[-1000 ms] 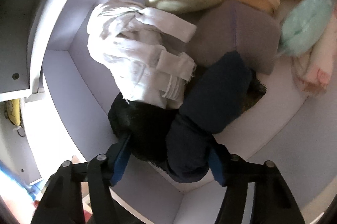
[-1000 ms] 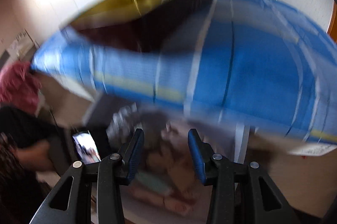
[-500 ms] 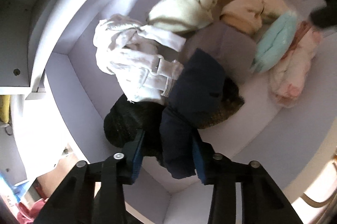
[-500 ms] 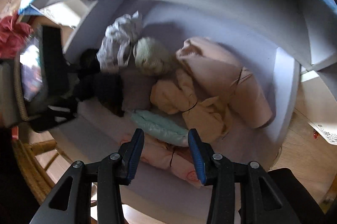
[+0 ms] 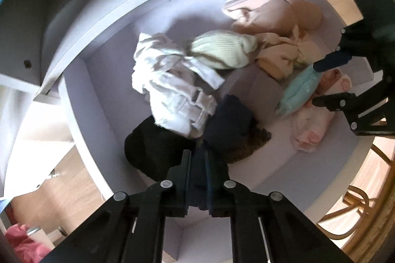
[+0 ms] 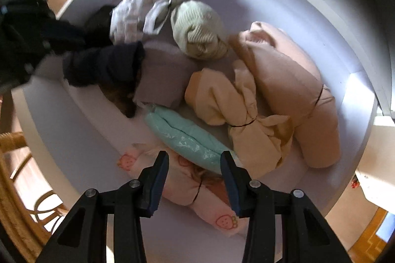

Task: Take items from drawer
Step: 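Open the right gripper and return it to the clothes shelf, then grasp the dark navy rolled cloth with the left gripper and lift it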

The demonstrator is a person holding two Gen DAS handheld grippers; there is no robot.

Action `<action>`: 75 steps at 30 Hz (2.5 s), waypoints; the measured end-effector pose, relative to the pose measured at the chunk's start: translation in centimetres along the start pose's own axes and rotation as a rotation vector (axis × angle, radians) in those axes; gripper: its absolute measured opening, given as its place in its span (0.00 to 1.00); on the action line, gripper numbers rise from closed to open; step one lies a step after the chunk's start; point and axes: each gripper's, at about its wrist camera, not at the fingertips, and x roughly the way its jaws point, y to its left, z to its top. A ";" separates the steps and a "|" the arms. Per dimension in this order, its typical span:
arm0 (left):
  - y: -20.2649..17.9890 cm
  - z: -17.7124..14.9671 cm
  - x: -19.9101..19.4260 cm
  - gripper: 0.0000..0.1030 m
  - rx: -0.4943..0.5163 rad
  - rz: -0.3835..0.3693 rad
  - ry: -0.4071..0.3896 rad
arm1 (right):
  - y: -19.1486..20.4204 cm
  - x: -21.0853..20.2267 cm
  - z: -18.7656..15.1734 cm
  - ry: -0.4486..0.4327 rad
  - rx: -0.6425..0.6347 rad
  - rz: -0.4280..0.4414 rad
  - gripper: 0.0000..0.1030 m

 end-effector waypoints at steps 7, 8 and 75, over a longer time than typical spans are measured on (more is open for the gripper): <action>-0.6 -0.9 1.8 0.35 0.085 0.010 0.100 | 1.6 2.0 0.3 0.017 -0.063 -0.053 0.42; -0.9 -1.0 2.1 0.42 0.103 0.001 0.115 | 1.8 2.2 0.3 0.020 -0.067 -0.060 0.42; -1.4 1.1 -15.7 0.25 0.134 0.112 -0.160 | 2.4 0.6 -0.7 0.026 0.057 -0.188 0.26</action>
